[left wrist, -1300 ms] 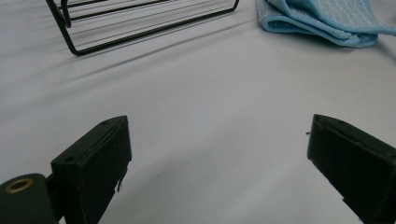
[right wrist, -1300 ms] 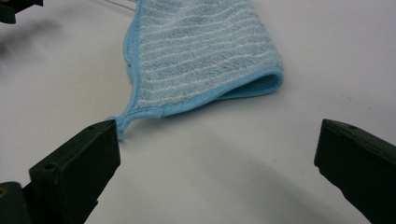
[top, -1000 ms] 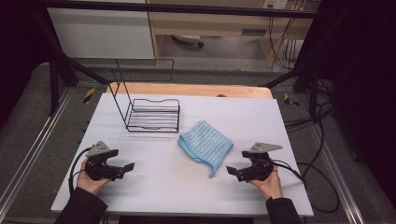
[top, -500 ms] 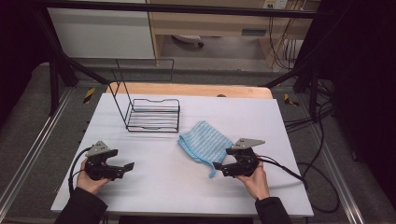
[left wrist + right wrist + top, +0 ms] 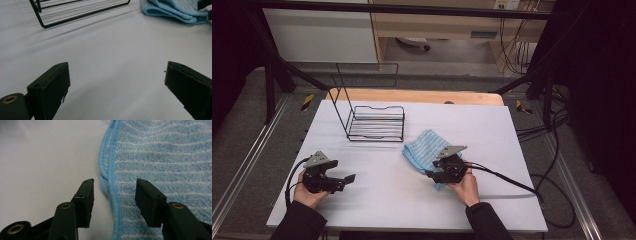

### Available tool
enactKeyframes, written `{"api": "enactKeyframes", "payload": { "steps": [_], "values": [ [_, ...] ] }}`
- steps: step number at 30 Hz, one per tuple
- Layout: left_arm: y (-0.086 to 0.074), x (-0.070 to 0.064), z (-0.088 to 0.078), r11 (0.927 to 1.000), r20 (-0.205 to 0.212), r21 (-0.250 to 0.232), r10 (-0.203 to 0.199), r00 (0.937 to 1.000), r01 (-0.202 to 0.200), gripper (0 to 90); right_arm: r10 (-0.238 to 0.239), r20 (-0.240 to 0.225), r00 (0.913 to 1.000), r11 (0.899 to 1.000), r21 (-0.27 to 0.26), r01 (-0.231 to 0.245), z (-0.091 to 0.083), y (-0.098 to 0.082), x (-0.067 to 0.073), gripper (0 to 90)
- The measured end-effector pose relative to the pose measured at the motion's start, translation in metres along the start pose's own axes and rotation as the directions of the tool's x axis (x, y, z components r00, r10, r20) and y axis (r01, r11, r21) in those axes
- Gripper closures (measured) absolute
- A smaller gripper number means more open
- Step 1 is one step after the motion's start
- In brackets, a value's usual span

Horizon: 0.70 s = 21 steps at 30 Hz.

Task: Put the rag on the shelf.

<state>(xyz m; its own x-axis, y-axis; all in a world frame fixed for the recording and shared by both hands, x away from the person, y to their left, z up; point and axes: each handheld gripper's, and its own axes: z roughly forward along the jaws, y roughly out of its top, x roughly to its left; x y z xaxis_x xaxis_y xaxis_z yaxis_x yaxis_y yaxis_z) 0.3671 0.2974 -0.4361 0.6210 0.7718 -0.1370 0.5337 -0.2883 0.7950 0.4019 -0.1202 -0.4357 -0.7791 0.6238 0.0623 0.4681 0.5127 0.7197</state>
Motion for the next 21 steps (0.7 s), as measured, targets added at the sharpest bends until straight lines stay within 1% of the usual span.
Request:
{"api": "enactKeyframes", "payload": {
  "steps": [2, 4, 6, 7, 10, 11, 14, 16, 18, 19, 20, 21],
  "values": [
    [0.000, 0.000, 0.001, 1.0000, -0.001, 0.001, -0.002, 1.0000, 0.002, 6.2, -0.005, 0.008, 1.0000, 1.000, 0.007, 0.005, 0.003, -0.001, 0.000, 54.1],
    [0.000, 0.000, 0.001, 1.0000, 0.001, 0.006, -0.001, 1.0000, 0.001, 6.2, -0.034, 0.028, 0.9990, 0.999, 0.025, 0.033, 0.009, -0.005, 0.001, 55.3],
    [0.000, 0.000, 0.001, 1.0000, 0.001, 0.004, 0.001, 1.0000, -0.001, 6.2, -0.042, 0.036, 0.9985, 0.999, 0.024, 0.042, 0.010, -0.005, 0.001, 56.1],
    [0.000, 0.000, 0.001, 1.0000, 0.001, 0.004, 0.001, 1.0000, -0.001, 6.2, -0.058, 0.053, 0.9969, 0.998, 0.028, 0.057, 0.010, -0.006, 0.002, 57.5],
    [0.000, 0.000, 0.001, 1.0000, 0.000, 0.006, 0.005, 1.0000, -0.005, 6.2, -0.096, 0.079, 0.9923, 0.995, 0.029, 0.094, 0.011, -0.008, 0.004, 60.5],
    [0.000, 0.000, 0.001, 1.0000, 0.001, 0.006, 0.005, 1.0000, -0.005, 6.2, -0.096, 0.079, 0.9923, 0.995, 0.029, 0.094, 0.011, -0.008, 0.004, 60.5],
    [0.000, 0.000, 0.001, 1.0000, 0.001, 0.008, 0.005, 1.0000, -0.005, 6.2, -0.127, 0.091, 0.9877, 0.992, 0.034, 0.124, 0.011, -0.009, 0.004, 63.8],
    [0.000, 0.000, 0.001, 1.0000, 0.002, 0.009, 0.003, 1.0000, -0.003, 6.2, -0.133, 0.098, 0.9862, 0.991, 0.034, 0.131, 0.011, -0.009, 0.004, 67.2],
    [0.000, 0.000, 0.001, 0.9999, -0.002, 0.010, 0.005, 1.0000, -0.005, 6.3, -0.137, 0.098, 0.9857, 0.990, 0.035, 0.134, 0.011, -0.009, 0.004, 68.7],
    [0.000, 0.000, 0.001, 0.9999, -0.002, 0.010, 0.006, 1.0000, -0.006, 6.3, -0.137, 0.097, 0.9859, 0.990, 0.039, 0.133, 0.011, -0.009, 0.004, 73.1],
    [0.000, 0.000, 0.002, 0.9999, 0.003, 0.010, 0.004, 1.0000, -0.004, 6.3, -0.137, 0.098, 0.9858, 0.990, 0.040, 0.134, 0.011, -0.009, 0.003, 74.9],
    [0.000, -0.001, 0.002, 1.0000, 0.003, 0.009, 0.001, 1.0000, -0.001, 6.3, -0.137, 0.098, 0.9858, 0.990, 0.040, 0.134, 0.011, -0.009, 0.003, 74.9]
  ]
}}
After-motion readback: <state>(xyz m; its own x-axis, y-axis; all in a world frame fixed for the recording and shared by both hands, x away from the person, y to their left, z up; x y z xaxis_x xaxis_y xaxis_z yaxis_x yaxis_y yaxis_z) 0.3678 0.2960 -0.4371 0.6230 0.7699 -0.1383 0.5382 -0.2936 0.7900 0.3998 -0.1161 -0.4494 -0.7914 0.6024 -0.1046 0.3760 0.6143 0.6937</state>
